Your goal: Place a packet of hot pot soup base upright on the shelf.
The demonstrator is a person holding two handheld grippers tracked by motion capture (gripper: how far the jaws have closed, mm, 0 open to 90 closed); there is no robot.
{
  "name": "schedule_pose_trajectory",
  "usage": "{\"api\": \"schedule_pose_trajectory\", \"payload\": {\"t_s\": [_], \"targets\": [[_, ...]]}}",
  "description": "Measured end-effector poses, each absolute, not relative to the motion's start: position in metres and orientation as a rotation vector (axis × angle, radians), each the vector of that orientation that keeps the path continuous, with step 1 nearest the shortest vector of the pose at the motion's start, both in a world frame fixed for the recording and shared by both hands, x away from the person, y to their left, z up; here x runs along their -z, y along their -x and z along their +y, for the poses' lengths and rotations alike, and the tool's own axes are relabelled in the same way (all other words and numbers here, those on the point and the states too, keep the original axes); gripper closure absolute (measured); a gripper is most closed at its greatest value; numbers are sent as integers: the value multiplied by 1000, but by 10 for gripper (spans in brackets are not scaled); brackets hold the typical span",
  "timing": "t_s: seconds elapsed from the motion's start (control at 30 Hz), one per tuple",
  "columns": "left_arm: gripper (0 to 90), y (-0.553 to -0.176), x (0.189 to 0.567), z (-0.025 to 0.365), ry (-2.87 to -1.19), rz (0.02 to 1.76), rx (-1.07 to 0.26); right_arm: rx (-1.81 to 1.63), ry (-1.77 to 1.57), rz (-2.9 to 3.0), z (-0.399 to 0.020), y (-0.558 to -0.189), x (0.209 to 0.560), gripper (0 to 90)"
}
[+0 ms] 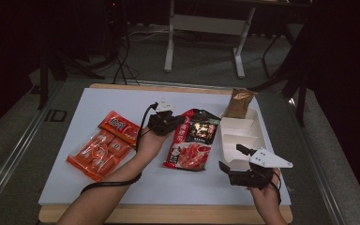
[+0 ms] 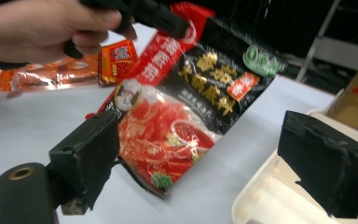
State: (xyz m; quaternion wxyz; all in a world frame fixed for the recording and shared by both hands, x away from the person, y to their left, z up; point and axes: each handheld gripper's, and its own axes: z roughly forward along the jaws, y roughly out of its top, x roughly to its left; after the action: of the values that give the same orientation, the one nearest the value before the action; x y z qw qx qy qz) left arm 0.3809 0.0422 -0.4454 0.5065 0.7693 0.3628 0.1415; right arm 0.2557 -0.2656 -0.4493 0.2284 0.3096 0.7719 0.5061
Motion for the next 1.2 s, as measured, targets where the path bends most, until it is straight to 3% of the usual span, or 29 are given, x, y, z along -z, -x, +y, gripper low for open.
{"api": "schedule_pose_trajectory", "payload": {"t_s": [0.57, 0.97, 1.2], "targets": [[869, -355, 417, 66, -1736, 770, -266, -1436, -939, 2111, -265, -260, 437, 144], [866, -345, 417, 76, -1640, 695, -148, -1532, -944, 2118, -251, -291, 411, 183], [865, -339, 420, 71, -1579, 674, -112, -1610, -998, 2205, -241, -311, 415, 479]]}}
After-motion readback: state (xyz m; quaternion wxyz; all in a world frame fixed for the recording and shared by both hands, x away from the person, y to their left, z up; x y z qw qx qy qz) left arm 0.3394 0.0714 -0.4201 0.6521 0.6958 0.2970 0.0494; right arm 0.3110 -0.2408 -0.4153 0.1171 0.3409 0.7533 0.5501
